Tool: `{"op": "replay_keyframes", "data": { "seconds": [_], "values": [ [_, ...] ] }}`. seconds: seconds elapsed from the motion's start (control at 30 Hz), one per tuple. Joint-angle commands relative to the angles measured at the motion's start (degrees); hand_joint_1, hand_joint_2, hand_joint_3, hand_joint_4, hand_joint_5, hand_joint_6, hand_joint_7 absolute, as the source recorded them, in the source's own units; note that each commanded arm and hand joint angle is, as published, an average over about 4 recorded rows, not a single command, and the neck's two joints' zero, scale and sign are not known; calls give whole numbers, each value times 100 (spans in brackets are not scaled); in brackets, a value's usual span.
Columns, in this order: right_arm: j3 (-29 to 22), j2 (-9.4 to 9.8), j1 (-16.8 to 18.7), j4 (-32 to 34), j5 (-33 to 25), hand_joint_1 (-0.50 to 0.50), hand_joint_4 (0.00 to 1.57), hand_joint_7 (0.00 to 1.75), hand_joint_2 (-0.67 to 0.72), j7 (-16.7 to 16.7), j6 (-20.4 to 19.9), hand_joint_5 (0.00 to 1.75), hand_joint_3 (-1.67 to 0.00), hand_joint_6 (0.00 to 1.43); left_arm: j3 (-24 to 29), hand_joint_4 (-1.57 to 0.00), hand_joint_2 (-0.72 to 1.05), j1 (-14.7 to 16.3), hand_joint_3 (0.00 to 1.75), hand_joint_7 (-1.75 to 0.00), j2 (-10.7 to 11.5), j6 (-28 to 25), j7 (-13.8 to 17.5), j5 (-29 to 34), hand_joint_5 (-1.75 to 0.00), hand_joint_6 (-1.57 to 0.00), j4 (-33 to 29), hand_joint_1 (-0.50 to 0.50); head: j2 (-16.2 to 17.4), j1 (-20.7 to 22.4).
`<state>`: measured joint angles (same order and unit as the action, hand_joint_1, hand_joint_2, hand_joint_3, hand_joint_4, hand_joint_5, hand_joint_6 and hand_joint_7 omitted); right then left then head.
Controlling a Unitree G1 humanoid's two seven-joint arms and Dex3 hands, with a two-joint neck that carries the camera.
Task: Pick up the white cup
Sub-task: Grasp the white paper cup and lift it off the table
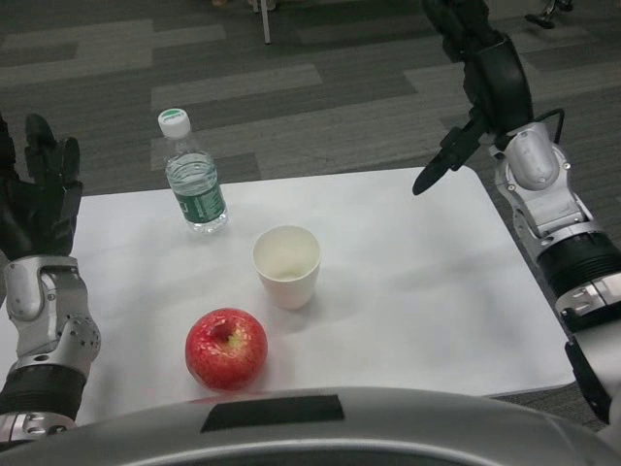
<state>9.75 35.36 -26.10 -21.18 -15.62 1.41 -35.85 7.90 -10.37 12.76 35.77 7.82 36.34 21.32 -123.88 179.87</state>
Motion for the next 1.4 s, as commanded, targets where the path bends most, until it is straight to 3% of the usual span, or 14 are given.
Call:
{"op": "replay_keyframes", "data": {
  "seconds": [0.03, 0.17, 0.3, 0.47, 0.57, 0.77, 0.9, 1.1, 1.4],
  "values": [
    [260, 94, 88, -49, -69, -42, 0, 0, 47, -71, 48, 0, -8, 0, 888, 0, 105, 439, 9, -7, 398, -1977, 615, -576, 0, 0, -1161, -50, -7, 348],
    [528, 134, 88, -84, -108, -42, 0, 2, 47, -106, 52, 0, -8, 0, 1772, 0, 105, 527, 9, -7, 345, -3317, 1143, -1191, 0, 0, -1864, -50, -9, 358],
    [787, 165, 88, -114, -126, -42, 0, 2, 47, -132, 61, 0, -8, 0, 2418, 0, 105, 545, 9, -7, 117, -4592, 1938, -1929, 0, 0, -2400, -50, -27, 511],
    [1112, 204, 70, -145, -144, -42, 0, 0, 47, -150, 65, 0, -8, 0, 2506, 0, 105, 791, 9, -7, 336, -5651, 2351, -2162, 0, 0, -2791, -50, -96, 637],
    [1187, 217, 66, -154, -144, -42, 0, 0, 47, -150, 70, 0, -8, 0, 2488, 0, 105, 835, 9, -9, 376, -5932, 2417, -2171, 0, 0, -2897, -50, -154, 708],
    [1345, 248, 48, -198, -144, -42, 0, 0, 47, -167, 70, 0, -8, 0, 2281, 0, 105, 887, 17, -14, 561, -7268, 2887, -2162, 0, 0, -3222, -50, -233, 820],
    [1517, 226, 31, -273, -157, -45, 0, 0, 50, -159, 70, 0, -8, 0, 1983, 0, 105, 848, 17, -14, 631, -7505, 3182, -2228, 0, 0, -3239, -50, -243, 848],
    [2004, 191, -18, -400, -214, -46, 0, 0, 53, -159, 70, 0, -8, 0, 1613, 0, 103, 778, 17, -14, 530, -7497, 3226, -2980, 0, 0, -3239, -50, -244, 924],
    [2639, 173, -53, -402, -269, -46, 0, 0, 53, -187, 70, 0, -8, 0, 1286, 0, 96, 703, 17, -14, 508, -7365, 3235, -3212, 0, 0, -3204, -50, -236, 835]
  ]
}}
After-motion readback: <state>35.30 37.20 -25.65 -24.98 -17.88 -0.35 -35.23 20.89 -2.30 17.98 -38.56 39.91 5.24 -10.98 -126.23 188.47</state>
